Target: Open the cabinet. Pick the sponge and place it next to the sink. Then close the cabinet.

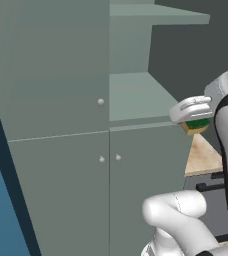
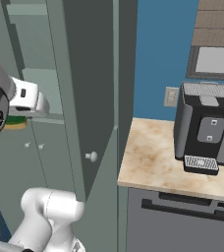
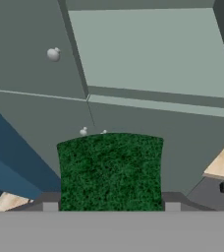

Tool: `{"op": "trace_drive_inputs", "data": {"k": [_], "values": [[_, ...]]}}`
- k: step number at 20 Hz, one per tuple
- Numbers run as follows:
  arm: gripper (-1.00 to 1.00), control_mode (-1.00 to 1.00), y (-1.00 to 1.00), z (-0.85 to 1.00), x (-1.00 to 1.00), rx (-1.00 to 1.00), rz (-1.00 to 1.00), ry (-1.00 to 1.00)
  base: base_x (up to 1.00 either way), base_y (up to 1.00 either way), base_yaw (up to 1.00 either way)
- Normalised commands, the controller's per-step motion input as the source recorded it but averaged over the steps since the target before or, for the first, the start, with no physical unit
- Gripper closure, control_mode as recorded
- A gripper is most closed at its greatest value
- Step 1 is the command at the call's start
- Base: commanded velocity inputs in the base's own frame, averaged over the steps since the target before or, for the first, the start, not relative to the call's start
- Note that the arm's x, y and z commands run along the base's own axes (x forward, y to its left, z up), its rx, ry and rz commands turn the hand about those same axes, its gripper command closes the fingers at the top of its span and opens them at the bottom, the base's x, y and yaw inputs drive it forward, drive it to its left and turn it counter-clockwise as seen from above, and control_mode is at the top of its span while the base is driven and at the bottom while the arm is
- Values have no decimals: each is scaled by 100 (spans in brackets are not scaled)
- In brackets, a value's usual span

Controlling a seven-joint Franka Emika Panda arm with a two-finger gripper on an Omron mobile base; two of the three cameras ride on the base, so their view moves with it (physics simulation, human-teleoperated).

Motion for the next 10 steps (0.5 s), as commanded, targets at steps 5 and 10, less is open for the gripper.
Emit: {"op": "trace_drive_inputs", "data": {"k": [5, 10], "values": [[100, -100, 0, 0, 0, 0, 0, 0, 0, 0, 0], [100, -100, 0, 0, 0, 0, 0, 0, 0, 0, 0]]}}
